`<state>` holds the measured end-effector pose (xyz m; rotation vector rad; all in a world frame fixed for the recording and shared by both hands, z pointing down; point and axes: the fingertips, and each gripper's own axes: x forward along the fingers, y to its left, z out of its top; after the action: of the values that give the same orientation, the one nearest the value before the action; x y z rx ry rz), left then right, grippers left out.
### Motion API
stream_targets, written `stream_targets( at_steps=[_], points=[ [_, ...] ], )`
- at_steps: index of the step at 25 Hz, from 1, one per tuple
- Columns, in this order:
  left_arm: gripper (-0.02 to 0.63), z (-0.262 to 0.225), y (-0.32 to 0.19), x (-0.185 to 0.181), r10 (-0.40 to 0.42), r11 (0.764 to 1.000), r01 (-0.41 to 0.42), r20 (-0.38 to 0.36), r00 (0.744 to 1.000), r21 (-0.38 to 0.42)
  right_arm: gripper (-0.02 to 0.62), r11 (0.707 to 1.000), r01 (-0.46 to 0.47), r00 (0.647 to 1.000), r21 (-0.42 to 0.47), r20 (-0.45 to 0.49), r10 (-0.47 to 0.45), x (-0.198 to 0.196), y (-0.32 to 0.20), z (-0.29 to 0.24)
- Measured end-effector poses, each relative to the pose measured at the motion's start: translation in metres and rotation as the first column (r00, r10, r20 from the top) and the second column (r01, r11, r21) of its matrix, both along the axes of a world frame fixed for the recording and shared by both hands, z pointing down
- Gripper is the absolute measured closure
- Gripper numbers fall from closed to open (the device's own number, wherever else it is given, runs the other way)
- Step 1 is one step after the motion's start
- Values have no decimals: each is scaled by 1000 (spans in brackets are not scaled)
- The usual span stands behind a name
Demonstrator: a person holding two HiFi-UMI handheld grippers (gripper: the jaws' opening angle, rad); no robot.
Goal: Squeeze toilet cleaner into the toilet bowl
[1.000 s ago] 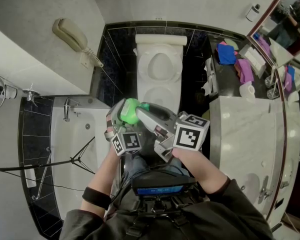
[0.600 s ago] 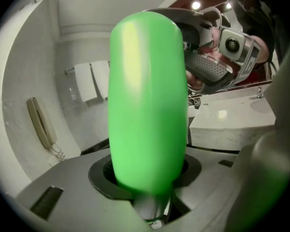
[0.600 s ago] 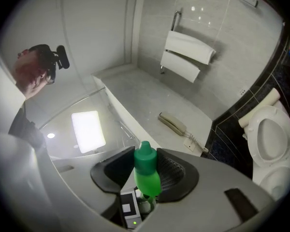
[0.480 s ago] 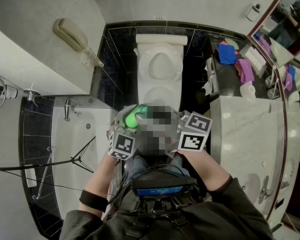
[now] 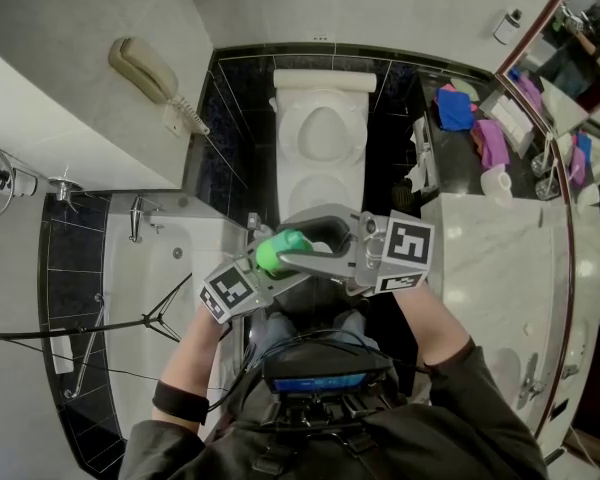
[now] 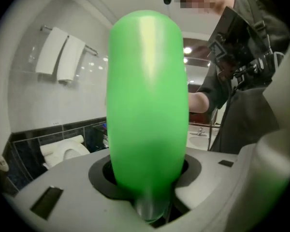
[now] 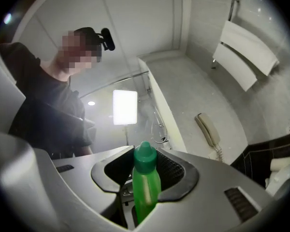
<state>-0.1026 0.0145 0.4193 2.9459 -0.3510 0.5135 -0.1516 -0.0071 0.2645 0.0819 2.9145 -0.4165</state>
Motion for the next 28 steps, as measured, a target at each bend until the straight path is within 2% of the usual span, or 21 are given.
stream_targets(
  at_steps=[2,4,6,9,12,15,17,19,22,25,28],
  points=[
    [414,-1,13,3,67,997,-68,-24,997,-42,439,998,47,999,49,12,-47,2,8,-1],
    [414,-3,21,7,101,992,-104,-38,994,-77,439,994,71,997,82,31,-74,4,13,-1],
    [414,-5,23,9,106,990,-109,-41,994,-93,439,993,79,995,86,45,-84,6,14,0],
    [414,0,21,7,107,991,-110,-33,994,-74,437,995,69,996,74,50,-73,6,12,3],
    [414,-2,15,6,70,995,-72,-24,997,-75,413,999,38,997,33,63,-40,5,4,3],
    [414,3,6,4,40,999,-41,-10,999,-25,281,1000,0,998,16,63,-1,1,-6,4],
    [414,1,-6,1,-36,999,36,-4,999,6,241,999,-41,997,-21,59,42,-1,-14,4],
    [414,3,-20,-4,-109,991,108,14,994,74,241,991,-96,993,-89,53,101,1,-23,3],
    [414,4,-44,-15,-257,954,243,63,964,179,241,971,-186,980,-152,35,194,4,-37,5],
    [413,5,-69,-32,-406,883,365,89,910,296,241,939,-244,967,-243,10,254,3,-43,7],
    [413,11,-87,-49,-516,809,445,98,851,385,249,888,-294,949,-354,-2,314,3,-50,10]
  ],
)
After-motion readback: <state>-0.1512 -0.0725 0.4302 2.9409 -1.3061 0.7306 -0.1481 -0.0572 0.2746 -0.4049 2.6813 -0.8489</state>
